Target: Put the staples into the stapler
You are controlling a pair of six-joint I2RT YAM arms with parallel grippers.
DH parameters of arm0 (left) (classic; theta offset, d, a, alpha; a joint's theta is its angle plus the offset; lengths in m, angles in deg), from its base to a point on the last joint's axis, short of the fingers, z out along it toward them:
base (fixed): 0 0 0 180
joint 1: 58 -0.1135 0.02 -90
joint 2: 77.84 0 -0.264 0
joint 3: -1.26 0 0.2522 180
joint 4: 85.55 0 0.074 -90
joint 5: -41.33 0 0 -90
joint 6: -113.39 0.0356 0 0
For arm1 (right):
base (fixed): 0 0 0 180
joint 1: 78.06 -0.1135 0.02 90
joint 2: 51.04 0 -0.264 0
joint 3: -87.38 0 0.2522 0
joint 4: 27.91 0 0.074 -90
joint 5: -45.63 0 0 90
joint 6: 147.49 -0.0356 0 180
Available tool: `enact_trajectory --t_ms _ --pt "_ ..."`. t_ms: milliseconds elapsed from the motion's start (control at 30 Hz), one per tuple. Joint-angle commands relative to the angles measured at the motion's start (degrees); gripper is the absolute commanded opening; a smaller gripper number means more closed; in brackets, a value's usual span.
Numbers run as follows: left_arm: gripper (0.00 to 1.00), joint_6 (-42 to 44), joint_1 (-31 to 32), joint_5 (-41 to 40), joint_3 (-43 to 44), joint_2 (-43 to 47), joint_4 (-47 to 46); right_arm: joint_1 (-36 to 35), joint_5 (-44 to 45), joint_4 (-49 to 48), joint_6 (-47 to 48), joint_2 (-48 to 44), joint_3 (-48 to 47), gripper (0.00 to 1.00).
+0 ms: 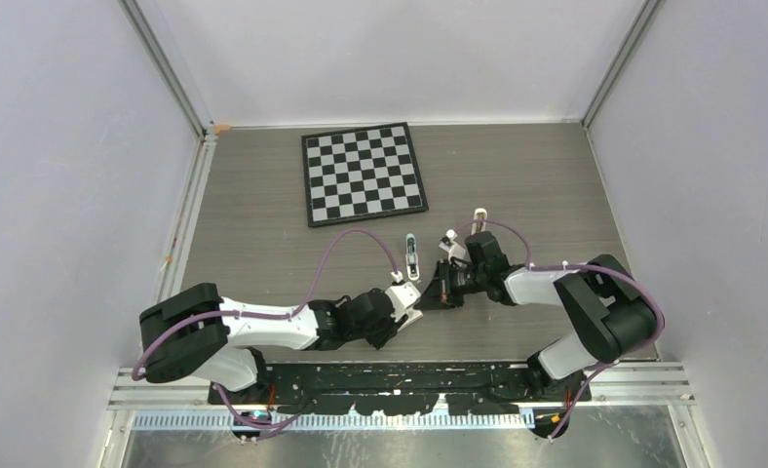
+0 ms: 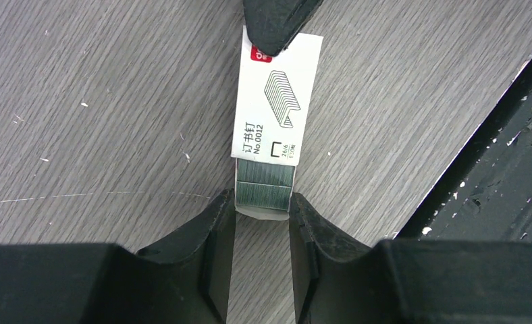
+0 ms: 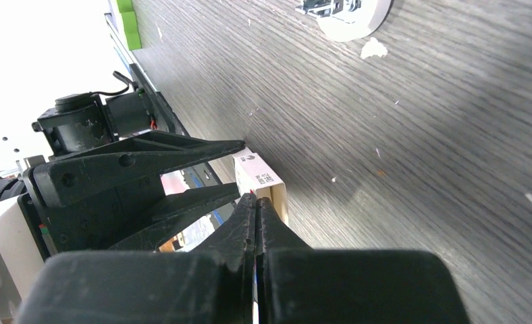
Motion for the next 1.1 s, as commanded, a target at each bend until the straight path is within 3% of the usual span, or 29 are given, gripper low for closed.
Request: enact_trajectory --t_ms 0,367,633,867,1067 --pt "0.28 -0.20 -0.21 -0.38 -0.54 0.98 1.38 0.73 1.00 3.49 2.35 -3.38 -0.67 0.01" --pt "0.28 -0.81 -0.38 -3.44 0.76 2.35 5.42 7.02 9.41 18.06 5.56 -13.50 -1.91 0.01" --pt "0.32 -1.50 -0.44 -4.16 1.81 2.88 5.97 10.93 16.37 20.95 4.09 -19.63 -2.71 0.01" --pt "0.47 -2.64 -0.49 -4.71 1.81 5.13 4.98 12.63 21.97 17.14 2.89 -20.32 -4.30 0.01" --pt "0.56 -3.72 -1.58 -5.57 1.48 8.70 4.38 12.99 22.23 10.00 1.97 -11.40 -7.13 0.03"
